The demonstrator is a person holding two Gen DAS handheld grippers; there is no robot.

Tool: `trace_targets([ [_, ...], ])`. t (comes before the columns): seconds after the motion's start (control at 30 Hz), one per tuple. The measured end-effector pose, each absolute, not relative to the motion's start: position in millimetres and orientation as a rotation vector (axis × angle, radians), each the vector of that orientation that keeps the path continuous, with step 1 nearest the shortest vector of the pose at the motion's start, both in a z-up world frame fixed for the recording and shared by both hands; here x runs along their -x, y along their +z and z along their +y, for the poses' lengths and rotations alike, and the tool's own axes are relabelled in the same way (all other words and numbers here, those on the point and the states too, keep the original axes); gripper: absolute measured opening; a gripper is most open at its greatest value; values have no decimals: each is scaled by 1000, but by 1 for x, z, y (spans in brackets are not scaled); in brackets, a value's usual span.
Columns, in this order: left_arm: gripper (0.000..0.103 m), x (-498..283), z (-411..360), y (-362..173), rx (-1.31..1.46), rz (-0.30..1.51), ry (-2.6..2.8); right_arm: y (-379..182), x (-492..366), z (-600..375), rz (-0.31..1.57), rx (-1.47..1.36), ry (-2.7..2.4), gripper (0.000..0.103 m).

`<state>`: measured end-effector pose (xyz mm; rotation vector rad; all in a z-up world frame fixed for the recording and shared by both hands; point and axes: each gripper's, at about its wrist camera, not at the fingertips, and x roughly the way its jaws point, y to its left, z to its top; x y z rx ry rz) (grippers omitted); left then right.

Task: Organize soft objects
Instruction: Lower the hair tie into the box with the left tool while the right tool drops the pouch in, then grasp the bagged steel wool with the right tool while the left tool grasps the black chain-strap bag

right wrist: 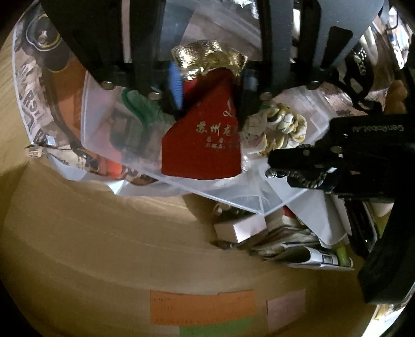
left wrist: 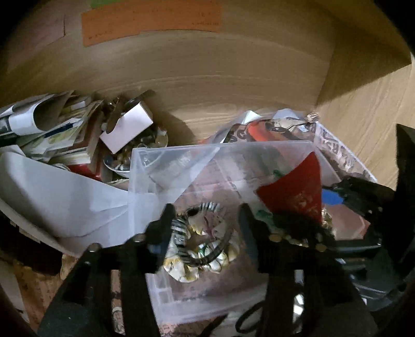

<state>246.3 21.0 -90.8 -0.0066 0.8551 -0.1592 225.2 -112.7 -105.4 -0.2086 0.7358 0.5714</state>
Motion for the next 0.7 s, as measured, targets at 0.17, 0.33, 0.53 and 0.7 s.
trace_targets([
  [0.17, 61, -245, 23, -88, 32, 846, -168, -96, -221, -121, 686, 197, 543, 69],
  [0.33, 74, -218, 25, -65, 13, 755, -156, -75, -208, -133, 605, 176, 516, 78],
  [0.53, 87, -182, 25, -45, -18, 678, -160, -51, -179, -150, 516, 153, 508, 83],
  [0.7, 98, -151, 27, -49, -24, 646, -153, -49, -154, -158, 503, 146, 515, 87],
])
